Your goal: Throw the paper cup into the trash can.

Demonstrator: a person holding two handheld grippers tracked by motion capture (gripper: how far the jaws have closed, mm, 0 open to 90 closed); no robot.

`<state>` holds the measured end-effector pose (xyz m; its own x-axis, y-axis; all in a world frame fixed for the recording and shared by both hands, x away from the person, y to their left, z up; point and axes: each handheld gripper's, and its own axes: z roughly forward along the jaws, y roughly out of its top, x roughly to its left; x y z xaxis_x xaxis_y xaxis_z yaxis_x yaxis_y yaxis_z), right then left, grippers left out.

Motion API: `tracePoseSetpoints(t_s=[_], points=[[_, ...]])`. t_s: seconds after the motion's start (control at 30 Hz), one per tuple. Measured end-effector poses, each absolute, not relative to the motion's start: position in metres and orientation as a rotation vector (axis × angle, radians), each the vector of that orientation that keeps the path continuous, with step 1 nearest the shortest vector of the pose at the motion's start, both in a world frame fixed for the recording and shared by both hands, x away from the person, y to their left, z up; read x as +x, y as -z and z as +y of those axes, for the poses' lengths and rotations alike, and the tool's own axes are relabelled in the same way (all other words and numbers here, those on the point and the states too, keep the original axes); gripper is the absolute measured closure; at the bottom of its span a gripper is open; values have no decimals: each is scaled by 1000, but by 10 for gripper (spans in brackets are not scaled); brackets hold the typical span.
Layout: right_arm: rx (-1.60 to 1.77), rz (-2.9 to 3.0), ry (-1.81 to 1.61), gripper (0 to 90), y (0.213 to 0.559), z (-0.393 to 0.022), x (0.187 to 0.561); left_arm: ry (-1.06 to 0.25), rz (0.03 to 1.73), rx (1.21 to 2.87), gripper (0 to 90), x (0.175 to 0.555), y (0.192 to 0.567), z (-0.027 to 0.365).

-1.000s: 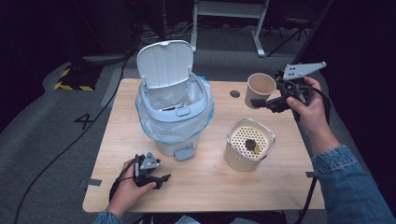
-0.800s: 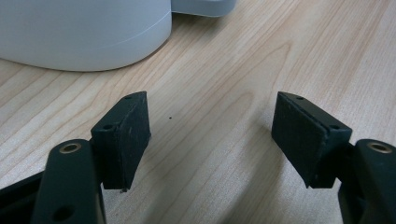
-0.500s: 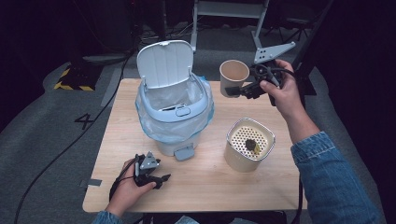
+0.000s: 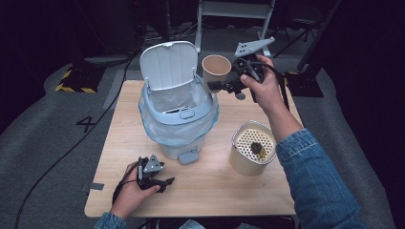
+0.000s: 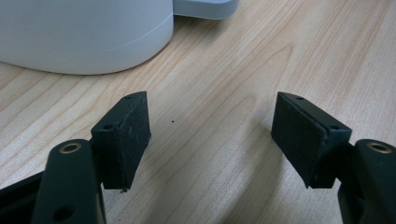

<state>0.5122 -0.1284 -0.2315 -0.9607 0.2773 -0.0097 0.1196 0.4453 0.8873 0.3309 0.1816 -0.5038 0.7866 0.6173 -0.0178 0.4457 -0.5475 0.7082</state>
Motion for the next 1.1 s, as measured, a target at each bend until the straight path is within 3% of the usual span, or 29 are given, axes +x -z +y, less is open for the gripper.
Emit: tracePoseSetpoints(t_s=[0.5, 1.1], points=[[389, 2517, -1587, 297, 248, -83, 521, -302, 785, 2242, 284, 331, 504, 182], [361, 2638, -1415, 298, 261, -53, 515, -302, 785, 2242, 284, 331, 504, 181]])
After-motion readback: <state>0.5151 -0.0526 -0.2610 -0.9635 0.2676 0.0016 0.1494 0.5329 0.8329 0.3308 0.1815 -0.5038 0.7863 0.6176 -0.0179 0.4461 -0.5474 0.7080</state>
